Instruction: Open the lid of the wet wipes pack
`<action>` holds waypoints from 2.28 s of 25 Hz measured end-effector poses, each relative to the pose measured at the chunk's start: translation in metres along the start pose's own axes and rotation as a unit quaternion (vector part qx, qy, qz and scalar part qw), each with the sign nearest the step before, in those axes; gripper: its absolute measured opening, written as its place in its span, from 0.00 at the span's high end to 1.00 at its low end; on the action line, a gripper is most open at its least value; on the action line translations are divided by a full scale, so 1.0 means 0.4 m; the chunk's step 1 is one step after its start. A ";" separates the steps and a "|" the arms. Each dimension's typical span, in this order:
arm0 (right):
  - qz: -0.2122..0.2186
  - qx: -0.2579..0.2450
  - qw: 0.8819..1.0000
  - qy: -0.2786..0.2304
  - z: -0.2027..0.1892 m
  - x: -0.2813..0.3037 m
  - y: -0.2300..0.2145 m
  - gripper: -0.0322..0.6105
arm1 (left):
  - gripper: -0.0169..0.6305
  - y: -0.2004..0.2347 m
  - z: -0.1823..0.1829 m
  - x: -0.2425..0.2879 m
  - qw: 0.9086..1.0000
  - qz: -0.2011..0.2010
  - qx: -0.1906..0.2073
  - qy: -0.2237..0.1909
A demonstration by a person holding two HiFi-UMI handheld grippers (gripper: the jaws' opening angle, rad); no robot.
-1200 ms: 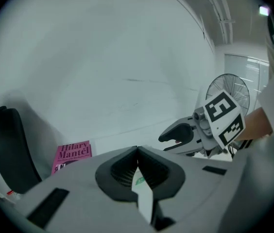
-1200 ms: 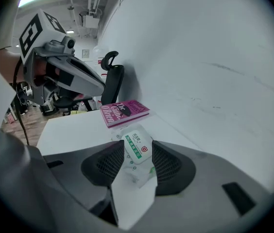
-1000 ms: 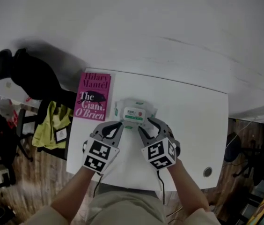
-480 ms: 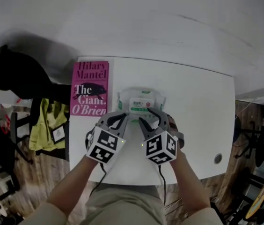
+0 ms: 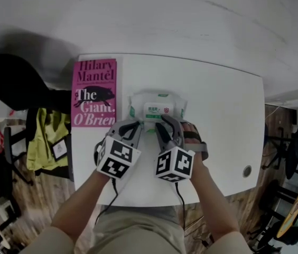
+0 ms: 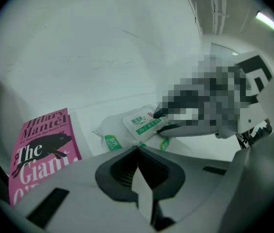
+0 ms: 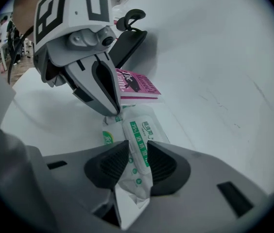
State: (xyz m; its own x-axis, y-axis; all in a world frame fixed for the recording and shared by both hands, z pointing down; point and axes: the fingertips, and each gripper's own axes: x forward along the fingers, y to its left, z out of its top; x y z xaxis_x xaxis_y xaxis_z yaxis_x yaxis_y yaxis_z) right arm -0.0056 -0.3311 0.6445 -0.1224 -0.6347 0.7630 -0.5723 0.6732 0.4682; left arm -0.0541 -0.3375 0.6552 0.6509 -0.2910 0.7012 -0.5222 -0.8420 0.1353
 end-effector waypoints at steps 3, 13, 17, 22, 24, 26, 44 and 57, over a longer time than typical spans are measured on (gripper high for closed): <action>0.000 -0.035 0.999 -0.002 0.004 0.001 0.022 0.75 | 0.94 0.000 -0.004 0.005 1.000 -0.003 -0.008 0.000; -0.019 -0.063 0.998 0.024 0.001 0.016 0.023 0.78 | 0.94 0.001 -0.008 0.013 1.000 -0.010 -0.020 -0.003; -0.022 -0.049 0.998 0.032 0.003 0.018 0.021 0.82 | 0.94 0.005 -0.009 0.014 0.999 -0.012 -0.031 -0.008; -0.010 -0.046 0.999 0.026 0.006 0.011 0.021 0.87 | 0.94 0.006 -0.012 0.017 1.000 -0.011 -0.024 -0.008; -0.001 -0.038 0.999 0.020 0.009 0.004 0.018 0.89 | 0.94 0.007 -0.014 0.020 1.000 -0.006 -0.015 -0.007; 0.003 -0.028 1.000 0.012 0.016 -0.007 0.007 0.89 | 0.94 0.007 -0.016 0.022 1.000 0.000 -0.012 -0.004; -0.046 0.147 0.984 -0.094 0.065 0.021 -0.244 0.85 | 0.94 0.007 -0.017 0.020 0.999 0.005 -0.041 -0.016; 0.011 0.180 0.984 -0.012 -0.020 0.146 -0.201 0.90 | 0.94 0.012 -0.014 0.013 0.998 0.004 -0.059 -0.026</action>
State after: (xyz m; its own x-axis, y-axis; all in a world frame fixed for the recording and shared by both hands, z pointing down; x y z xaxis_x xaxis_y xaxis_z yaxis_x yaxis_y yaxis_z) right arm 0.0397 -0.4193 0.6549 -0.1546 -0.6332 0.7584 -0.8184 0.5121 0.2607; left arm -0.0564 -0.3405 0.6637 0.6727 -0.3238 0.6653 -0.5870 -0.7809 0.2134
